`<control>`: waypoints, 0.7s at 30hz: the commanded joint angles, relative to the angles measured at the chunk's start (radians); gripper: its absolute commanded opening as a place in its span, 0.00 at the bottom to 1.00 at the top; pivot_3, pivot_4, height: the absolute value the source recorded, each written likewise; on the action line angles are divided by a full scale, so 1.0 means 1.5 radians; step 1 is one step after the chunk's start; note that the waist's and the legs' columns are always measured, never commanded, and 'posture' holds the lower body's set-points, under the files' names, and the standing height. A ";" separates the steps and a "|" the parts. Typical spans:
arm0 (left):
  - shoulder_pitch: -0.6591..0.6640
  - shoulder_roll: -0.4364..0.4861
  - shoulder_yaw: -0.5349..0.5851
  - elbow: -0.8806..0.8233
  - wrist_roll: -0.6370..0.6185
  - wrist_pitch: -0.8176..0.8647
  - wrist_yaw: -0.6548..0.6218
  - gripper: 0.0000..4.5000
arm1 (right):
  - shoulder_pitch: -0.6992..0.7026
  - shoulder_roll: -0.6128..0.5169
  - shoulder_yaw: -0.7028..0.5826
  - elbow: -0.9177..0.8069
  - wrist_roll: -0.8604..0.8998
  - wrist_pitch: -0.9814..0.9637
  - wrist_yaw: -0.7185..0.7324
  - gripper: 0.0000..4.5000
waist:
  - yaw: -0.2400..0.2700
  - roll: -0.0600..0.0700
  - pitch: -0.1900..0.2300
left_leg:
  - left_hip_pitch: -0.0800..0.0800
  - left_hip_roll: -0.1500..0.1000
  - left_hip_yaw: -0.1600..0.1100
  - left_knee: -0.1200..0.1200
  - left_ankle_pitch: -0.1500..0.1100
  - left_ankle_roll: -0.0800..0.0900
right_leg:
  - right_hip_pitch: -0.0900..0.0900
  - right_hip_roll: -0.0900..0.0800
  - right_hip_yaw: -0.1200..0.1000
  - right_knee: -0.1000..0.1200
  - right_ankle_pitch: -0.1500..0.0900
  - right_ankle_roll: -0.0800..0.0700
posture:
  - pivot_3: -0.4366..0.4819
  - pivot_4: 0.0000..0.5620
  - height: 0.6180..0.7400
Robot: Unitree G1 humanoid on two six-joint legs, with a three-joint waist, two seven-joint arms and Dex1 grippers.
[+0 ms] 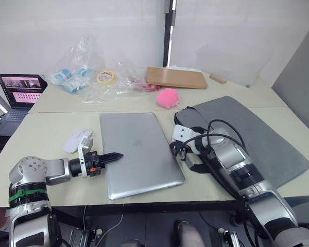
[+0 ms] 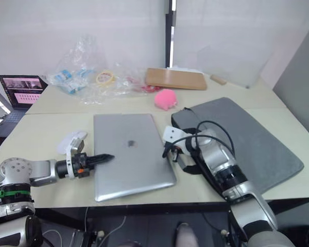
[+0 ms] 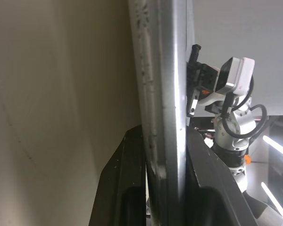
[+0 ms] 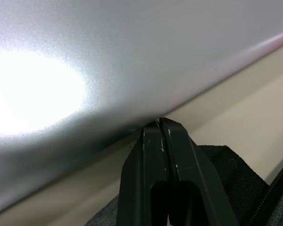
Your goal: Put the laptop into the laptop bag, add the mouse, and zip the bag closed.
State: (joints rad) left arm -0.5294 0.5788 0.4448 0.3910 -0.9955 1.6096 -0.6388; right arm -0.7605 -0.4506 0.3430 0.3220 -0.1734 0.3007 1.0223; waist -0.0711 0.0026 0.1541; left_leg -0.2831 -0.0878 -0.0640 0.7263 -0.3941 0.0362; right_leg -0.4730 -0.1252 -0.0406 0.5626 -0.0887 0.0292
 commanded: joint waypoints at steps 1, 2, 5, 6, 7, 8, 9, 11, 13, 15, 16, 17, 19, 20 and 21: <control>0.009 0.020 -0.002 -0.029 -0.003 0.003 0.010 0.07 | 0.008 0.003 -0.010 -0.027 0.021 -0.006 0.002 0.00 | 0.000 0.000 0.000 | 0.000 0.000 0.000 0.000 0.000 0.000 | 0.000 0.000 0.000 0.000 0.000 0.000 | 0.48 0.27 1.00; 0.016 0.024 -0.002 -0.036 -0.013 0.003 0.011 0.07 | 0.010 0.001 -0.014 -0.029 0.023 -0.004 0.000 0.00 | 0.000 0.000 0.000 | 0.000 0.000 0.000 0.000 0.000 0.000 | 0.000 0.000 0.000 0.000 0.000 0.000 | 0.48 0.27 1.00; 0.044 0.035 -0.007 -0.075 -0.104 0.003 0.039 0.07 | 0.011 -0.007 -0.082 -0.057 0.069 0.056 -0.017 0.00 | 0.000 0.000 0.000 | 0.000 0.000 0.000 -0.001 0.000 0.000 | 0.000 0.000 0.000 0.000 0.000 0.000 | 0.48 0.27 1.00; 0.051 0.036 -0.005 -0.081 -0.148 0.003 0.056 0.07 | 0.009 -0.014 -0.111 -0.071 0.089 0.079 -0.023 0.00 | 0.000 0.000 0.000 | 0.000 0.000 0.000 -0.001 0.000 0.000 | -0.001 0.000 0.000 -0.001 0.000 0.000 | 0.48 0.27 1.00; 0.061 0.039 -0.006 -0.097 -0.189 0.003 0.072 0.07 | 0.009 -0.026 -0.136 -0.089 0.114 0.103 -0.016 0.00 | 0.001 0.000 0.000 | -0.001 0.001 0.000 -0.001 0.000 0.000 | -0.002 0.000 0.000 0.000 0.000 0.000 | 0.48 0.27 1.00; 0.071 0.041 -0.005 -0.110 -0.224 0.003 0.090 0.07 | 0.013 -0.040 -0.153 -0.109 0.133 0.120 -0.005 0.00 | 0.002 0.000 0.000 | -0.002 0.001 0.000 -0.001 0.000 0.000 | -0.002 0.000 0.000 0.000 0.000 0.000 | 0.48 0.27 1.00; 0.081 0.042 -0.003 -0.123 -0.261 0.003 0.110 0.07 | 0.019 -0.057 -0.171 -0.126 0.146 0.131 -0.001 0.00 | 0.004 0.000 0.000 | -0.002 0.001 0.000 -0.001 0.000 0.000 | -0.003 0.000 0.000 -0.001 0.000 0.000 | 0.48 0.27 1.00; 0.099 0.042 0.000 -0.147 -0.323 0.003 0.154 0.07 | 0.036 -0.094 -0.200 -0.155 0.167 0.144 0.004 0.12 | 0.010 0.000 0.000 | -0.003 0.000 -0.001 -0.001 0.000 0.000 | -0.003 0.000 0.000 -0.001 0.000 0.000 | 0.48 0.27 1.00; 0.123 0.036 0.004 -0.173 -0.384 -0.001 0.203 0.07 | 0.068 -0.145 -0.236 -0.190 0.186 0.156 0.012 0.26 | 0.019 -0.001 0.001 | -0.002 0.000 -0.001 -0.003 0.000 0.000 | -0.003 0.000 0.000 -0.002 0.000 0.000 | 0.48 0.27 1.00; 0.154 0.037 -0.009 -0.201 -0.443 -0.025 0.247 0.07 | 0.101 -0.191 -0.265 -0.227 0.203 0.170 0.020 0.41 | 0.023 -0.001 0.001 | -0.002 0.000 0.000 -0.004 0.000 0.000 | -0.003 0.000 0.000 -0.002 -0.001 0.000 | 0.48 0.27 1.00; 0.170 0.039 -0.017 -0.215 -0.464 -0.039 0.265 0.07 | 0.118 -0.209 -0.277 -0.248 0.213 0.182 0.023 0.49 | 0.024 -0.001 0.001 | -0.002 0.000 0.000 -0.004 0.000 0.000 | -0.003 0.000 0.000 -0.002 -0.001 0.000 | 0.48 0.27 1.00; 0.183 0.043 -0.027 -0.227 -0.487 -0.053 0.282 0.07 | 0.131 -0.221 -0.284 -0.265 0.222 0.191 0.023 0.56 | 0.025 -0.001 0.001 | -0.002 0.000 0.000 -0.004 0.000 0.000 | -0.003 0.000 0.000 -0.002 -0.001 -0.001 | 0.48 0.27 1.00; 0.207 0.048 -0.046 -0.260 -0.518 -0.084 0.310 0.07 | 0.172 -0.243 -0.297 -0.313 0.234 0.217 0.014 0.72 | 0.028 -0.001 0.001 | -0.002 0.000 0.000 -0.005 0.000 0.000 | -0.003 0.000 0.001 -0.002 -0.001 -0.001 | 0.48 0.27 1.00; 0.217 0.050 -0.057 -0.271 -0.540 -0.104 0.326 0.07 | 0.194 -0.249 -0.303 -0.338 0.241 0.232 0.007 0.79 | 0.030 -0.001 0.001 | -0.002 0.001 0.000 -0.004 0.000 0.000 | -0.003 0.000 0.001 -0.002 -0.001 -0.001 | 0.48 0.27 1.00; 0.225 0.050 -0.069 -0.283 -0.560 -0.125 0.342 0.07 | 0.220 -0.245 -0.308 -0.366 0.243 0.249 -0.013 0.87 | 0.032 -0.001 0.001 | -0.002 0.001 0.000 -0.004 0.000 0.000 | -0.003 0.000 0.001 -0.002 -0.001 -0.001 | 0.48 0.27 1.00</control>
State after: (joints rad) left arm -0.1909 0.6394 0.3631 0.0438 -1.7499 1.4624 -0.1492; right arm -0.4498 -0.8161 -0.0901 -0.1431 0.1680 0.6410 1.0316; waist -0.0232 0.0009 0.1554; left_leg -0.2856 -0.0847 -0.0631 0.7197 -0.3945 0.0356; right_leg -0.4762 -0.1254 -0.0385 0.5599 -0.0897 0.0284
